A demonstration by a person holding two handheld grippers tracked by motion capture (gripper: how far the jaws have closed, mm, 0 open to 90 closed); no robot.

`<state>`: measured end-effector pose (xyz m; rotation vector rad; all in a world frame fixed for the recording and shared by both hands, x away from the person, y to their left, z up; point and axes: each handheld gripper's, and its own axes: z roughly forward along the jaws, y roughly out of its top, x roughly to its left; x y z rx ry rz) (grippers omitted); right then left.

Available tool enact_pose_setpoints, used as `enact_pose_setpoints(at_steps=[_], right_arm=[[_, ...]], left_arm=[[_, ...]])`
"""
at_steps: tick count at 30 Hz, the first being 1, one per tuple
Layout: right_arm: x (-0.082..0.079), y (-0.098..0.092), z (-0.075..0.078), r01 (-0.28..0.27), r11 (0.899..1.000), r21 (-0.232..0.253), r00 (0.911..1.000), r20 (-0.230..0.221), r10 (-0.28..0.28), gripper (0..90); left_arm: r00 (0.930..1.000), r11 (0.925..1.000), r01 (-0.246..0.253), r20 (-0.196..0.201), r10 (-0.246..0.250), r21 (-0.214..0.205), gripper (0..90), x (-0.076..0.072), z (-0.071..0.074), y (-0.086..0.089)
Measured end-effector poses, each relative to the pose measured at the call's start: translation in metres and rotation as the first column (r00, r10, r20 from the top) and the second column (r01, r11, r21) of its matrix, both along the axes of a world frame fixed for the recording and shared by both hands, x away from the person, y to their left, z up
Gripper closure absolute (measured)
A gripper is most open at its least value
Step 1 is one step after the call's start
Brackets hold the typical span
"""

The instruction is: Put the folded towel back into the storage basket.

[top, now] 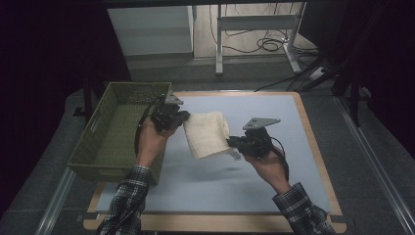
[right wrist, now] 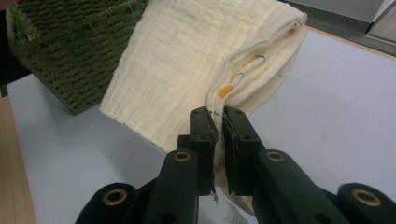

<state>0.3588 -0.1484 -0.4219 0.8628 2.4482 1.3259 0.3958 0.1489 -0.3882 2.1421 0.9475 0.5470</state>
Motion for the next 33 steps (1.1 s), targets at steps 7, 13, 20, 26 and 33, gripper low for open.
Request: enact_pose_setpoints(at_steps=[7,13,20,26,33], right_arm=[[0.005,0.017,0.005,-0.02,1.0,0.006,0.9998,0.009,0.02,82.6],[0.008,0.033,0.012,-0.04,0.999,0.015,0.999,0.019,0.04,82.6],[0.012,0.054,0.017,-0.063,0.998,0.025,0.9979,0.018,0.062,82.4],[0.014,0.073,0.021,-0.082,0.996,0.032,0.9963,0.029,0.081,82.4],[0.016,0.098,0.025,-0.104,0.994,0.042,0.994,0.039,0.102,82.4]], left_arm=[[0.9994,0.9995,-0.029,0.018,0.029,0.008,84.9,-0.003,0.012,0.018],[0.9979,0.998,-0.057,0.034,0.056,0.03,84.9,-0.005,0.02,0.031],[0.9947,0.9952,-0.093,0.047,0.091,0.03,84.8,-0.008,0.028,0.05],[0.9906,0.9912,-0.124,0.063,0.121,0.047,84.8,-0.012,0.037,0.067],[0.9835,0.9839,-0.17,0.072,0.166,0.055,84.8,-0.018,0.044,0.091]])
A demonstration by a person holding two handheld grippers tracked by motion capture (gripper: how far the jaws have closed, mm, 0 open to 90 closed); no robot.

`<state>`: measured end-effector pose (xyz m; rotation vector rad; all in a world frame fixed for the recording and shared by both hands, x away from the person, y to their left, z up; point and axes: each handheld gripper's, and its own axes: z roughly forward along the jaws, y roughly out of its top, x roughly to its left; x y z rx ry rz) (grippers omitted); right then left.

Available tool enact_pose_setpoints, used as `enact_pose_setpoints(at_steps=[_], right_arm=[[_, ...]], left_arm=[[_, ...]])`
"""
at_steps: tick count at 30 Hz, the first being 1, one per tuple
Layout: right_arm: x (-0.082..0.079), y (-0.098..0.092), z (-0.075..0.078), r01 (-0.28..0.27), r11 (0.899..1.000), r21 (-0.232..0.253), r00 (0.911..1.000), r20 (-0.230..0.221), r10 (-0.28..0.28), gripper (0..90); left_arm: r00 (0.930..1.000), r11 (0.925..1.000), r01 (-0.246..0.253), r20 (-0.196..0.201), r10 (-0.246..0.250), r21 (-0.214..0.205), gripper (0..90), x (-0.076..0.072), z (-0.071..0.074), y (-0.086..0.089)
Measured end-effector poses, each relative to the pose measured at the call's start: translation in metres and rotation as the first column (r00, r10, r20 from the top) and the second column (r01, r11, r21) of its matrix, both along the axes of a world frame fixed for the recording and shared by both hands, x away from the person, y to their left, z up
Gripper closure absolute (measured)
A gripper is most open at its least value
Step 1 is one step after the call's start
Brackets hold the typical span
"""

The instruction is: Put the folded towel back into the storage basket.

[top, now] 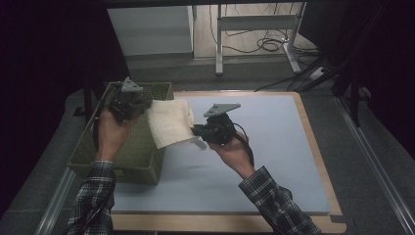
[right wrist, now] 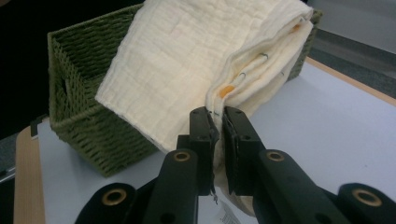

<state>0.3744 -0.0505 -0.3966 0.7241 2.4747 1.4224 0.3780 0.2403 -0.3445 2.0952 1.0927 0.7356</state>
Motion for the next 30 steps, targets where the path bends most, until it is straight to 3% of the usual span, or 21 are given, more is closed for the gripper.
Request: enact_pose_setpoints(at_steps=[10,20,30], right_arm=[[0.002,0.044,-0.004,-0.041,0.999,0.022,0.999,-0.016,0.041,82.4],[-0.005,0.095,-0.008,-0.103,0.995,0.01,0.9943,-0.023,0.104,82.1],[-0.013,0.135,-0.018,-0.154,0.988,0.003,0.9868,-0.049,0.154,82.1]], left_arm=[[0.9972,0.9972,-0.075,0.002,0.075,-0.008,84.9,-0.007,-0.003,0.041],[0.99,0.99,-0.141,-0.005,0.141,0.0,84.9,-0.02,-0.009,0.08],[0.983,0.9833,-0.182,-0.025,0.182,0.0,84.9,-0.027,-0.022,0.106]])
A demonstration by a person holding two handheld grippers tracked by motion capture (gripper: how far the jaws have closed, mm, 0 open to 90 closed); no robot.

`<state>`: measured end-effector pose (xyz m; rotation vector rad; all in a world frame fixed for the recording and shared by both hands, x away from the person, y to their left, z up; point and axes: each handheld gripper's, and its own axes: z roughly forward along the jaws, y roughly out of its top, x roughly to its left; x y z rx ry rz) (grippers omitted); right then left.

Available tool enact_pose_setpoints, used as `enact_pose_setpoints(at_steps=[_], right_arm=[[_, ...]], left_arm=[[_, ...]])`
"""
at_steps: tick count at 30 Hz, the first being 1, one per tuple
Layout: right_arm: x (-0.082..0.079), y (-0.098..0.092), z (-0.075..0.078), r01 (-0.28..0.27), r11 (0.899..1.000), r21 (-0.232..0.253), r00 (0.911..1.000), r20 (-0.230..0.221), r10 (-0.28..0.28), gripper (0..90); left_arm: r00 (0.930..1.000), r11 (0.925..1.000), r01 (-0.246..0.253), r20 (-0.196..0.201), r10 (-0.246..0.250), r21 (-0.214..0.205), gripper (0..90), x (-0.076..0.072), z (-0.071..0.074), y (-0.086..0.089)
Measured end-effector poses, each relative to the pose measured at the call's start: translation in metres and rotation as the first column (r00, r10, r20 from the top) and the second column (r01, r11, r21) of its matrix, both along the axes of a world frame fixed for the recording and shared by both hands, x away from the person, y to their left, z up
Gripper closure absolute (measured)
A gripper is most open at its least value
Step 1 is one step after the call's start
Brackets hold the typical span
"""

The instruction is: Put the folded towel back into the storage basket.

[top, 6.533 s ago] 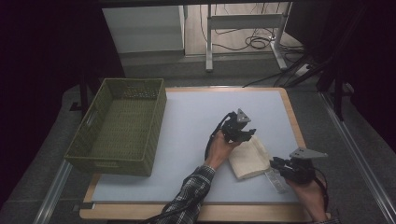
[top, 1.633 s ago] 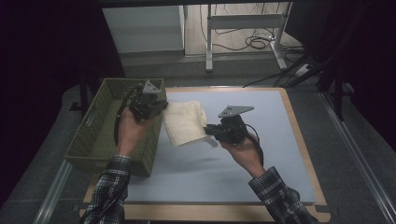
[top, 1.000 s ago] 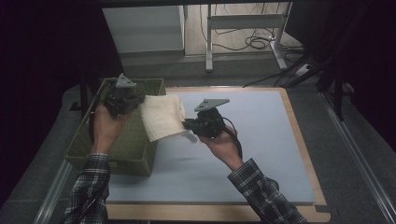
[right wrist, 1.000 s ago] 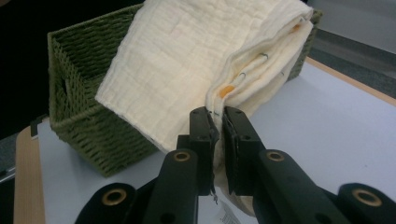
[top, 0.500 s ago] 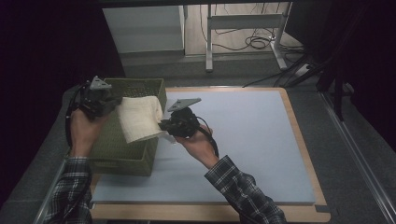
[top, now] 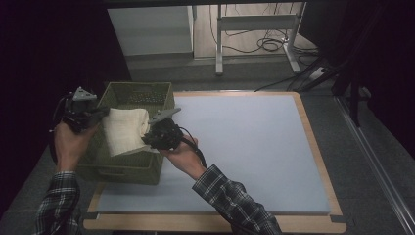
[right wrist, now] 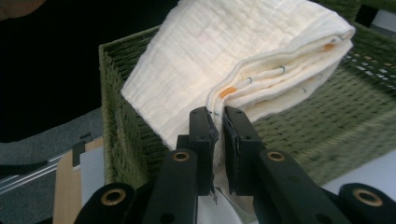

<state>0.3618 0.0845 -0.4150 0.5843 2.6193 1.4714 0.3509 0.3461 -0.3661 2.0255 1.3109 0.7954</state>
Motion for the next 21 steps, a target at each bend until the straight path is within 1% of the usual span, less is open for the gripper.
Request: enact_pose_setpoints(at_steps=[3,6,9,12,14,16,21], right_arm=[[-0.002,0.01,-0.004,-0.01,1.0,-0.014,0.9999,-0.004,0.01,82.1],[-0.004,0.016,-0.006,-0.016,1.0,-0.014,0.9998,-0.01,0.016,82.1],[-0.006,0.025,-0.008,-0.024,0.999,-0.021,0.9996,-0.014,0.024,82.0],[-0.009,0.033,-0.01,-0.033,0.999,-0.03,0.9993,-0.019,0.033,81.9],[-0.01,0.037,-0.013,-0.03,0.998,-0.05,0.9995,-0.015,0.029,81.7],[-0.01,0.038,-0.017,-0.018,0.997,-0.069,0.9997,-0.016,0.017,81.7],[-0.008,0.034,-0.026,0.009,0.995,-0.098,0.9992,-0.037,-0.013,81.6]], left_arm=[[0.9999,0.9999,-0.011,-0.004,0.011,0.0,84.9,-0.001,-0.004,0.006],[0.9997,0.9998,-0.021,-0.008,0.021,0.007,84.8,-0.003,-0.005,0.011],[0.9994,0.9994,-0.034,-0.001,0.034,0.008,84.8,-0.006,-0.005,0.016],[0.9993,0.9993,-0.037,-0.003,0.037,0.007,84.8,-0.007,-0.007,0.018],[0.9993,0.9994,-0.034,-0.013,0.034,0.01,84.7,-0.005,-0.012,0.017],[0.9993,0.9995,-0.027,-0.027,0.027,0.016,84.7,0.001,-0.02,0.013],[0.9987,1.0,0.0,-0.051,0.0,0.008,84.7,0.014,-0.038,0.002]])
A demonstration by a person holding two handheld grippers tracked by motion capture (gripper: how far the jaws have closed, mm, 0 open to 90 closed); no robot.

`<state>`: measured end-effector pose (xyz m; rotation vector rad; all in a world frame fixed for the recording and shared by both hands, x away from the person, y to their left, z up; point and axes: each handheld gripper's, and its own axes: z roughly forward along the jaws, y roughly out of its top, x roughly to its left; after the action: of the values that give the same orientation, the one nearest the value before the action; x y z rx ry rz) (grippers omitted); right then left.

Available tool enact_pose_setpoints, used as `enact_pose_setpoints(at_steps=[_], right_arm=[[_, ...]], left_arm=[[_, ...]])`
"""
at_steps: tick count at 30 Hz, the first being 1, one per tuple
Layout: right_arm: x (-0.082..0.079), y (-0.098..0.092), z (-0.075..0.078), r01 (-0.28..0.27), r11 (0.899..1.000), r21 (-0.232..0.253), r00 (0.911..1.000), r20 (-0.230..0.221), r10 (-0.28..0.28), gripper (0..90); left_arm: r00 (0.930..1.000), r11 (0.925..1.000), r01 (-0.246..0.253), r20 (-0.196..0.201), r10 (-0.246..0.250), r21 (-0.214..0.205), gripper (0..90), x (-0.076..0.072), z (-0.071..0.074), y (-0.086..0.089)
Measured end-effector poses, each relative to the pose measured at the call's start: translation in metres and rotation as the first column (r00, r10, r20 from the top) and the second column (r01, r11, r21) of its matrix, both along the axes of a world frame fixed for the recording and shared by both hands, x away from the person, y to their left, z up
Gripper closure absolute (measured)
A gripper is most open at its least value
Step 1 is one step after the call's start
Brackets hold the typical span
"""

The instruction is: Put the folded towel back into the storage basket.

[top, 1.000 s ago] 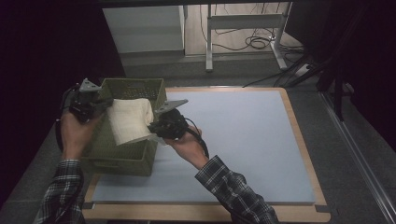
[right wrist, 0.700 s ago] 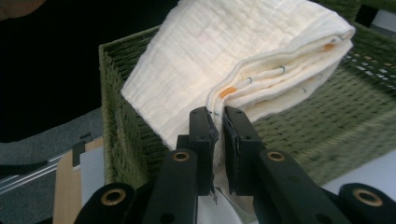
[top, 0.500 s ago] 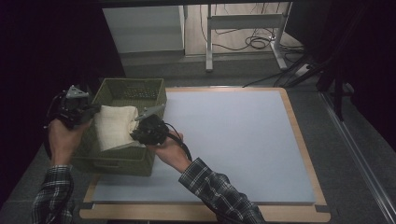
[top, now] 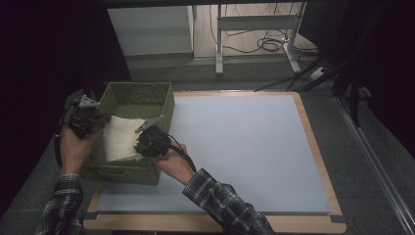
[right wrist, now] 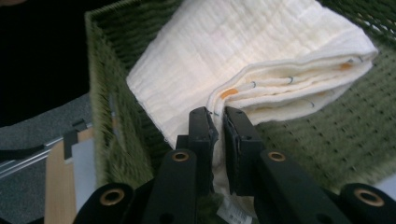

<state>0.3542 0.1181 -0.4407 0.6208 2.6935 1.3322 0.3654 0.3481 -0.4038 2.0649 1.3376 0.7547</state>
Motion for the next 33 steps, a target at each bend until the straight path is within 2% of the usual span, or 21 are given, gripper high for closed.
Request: enact_pose_setpoints(at_steps=[7,16,24,27,29,33], right_arm=[[-0.002,-0.004,-0.005,0.025,0.999,-0.019,0.9994,-0.022,-0.026,81.5],[-0.014,0.004,-0.013,0.046,0.997,-0.065,0.9986,-0.024,-0.048,80.9],[-0.019,0.009,-0.015,0.074,0.993,-0.095,0.9973,0.002,-0.074,80.1],[-0.018,0.011,-0.015,0.082,0.992,-0.096,0.9966,-0.002,-0.082,78.4],[-0.018,0.011,-0.015,0.086,0.992,-0.094,0.9962,-0.005,-0.087,73.9],[-0.017,0.009,-0.011,0.084,0.994,-0.071,0.9964,-0.003,-0.085,66.9]], left_arm=[[0.9988,0.9994,0.033,-0.035,-0.033,0.013,84.7,0.016,-0.017,-0.014],[0.9968,0.9986,0.052,-0.061,-0.051,0.012,84.2,0.02,-0.027,-0.018],[0.9942,0.9976,0.05,-0.098,-0.045,0.048,84.1,0.023,-0.039,-0.02],[0.993,0.9978,0.044,-0.111,-0.039,0.05,83.5,0.026,-0.043,-0.02],[0.9917,0.9983,0.04,-0.124,-0.035,0.042,79.9,0.028,-0.047,-0.021],[0.9933,0.9985,0.029,-0.113,-0.024,0.046,66.4,0.03,-0.049,-0.022]])
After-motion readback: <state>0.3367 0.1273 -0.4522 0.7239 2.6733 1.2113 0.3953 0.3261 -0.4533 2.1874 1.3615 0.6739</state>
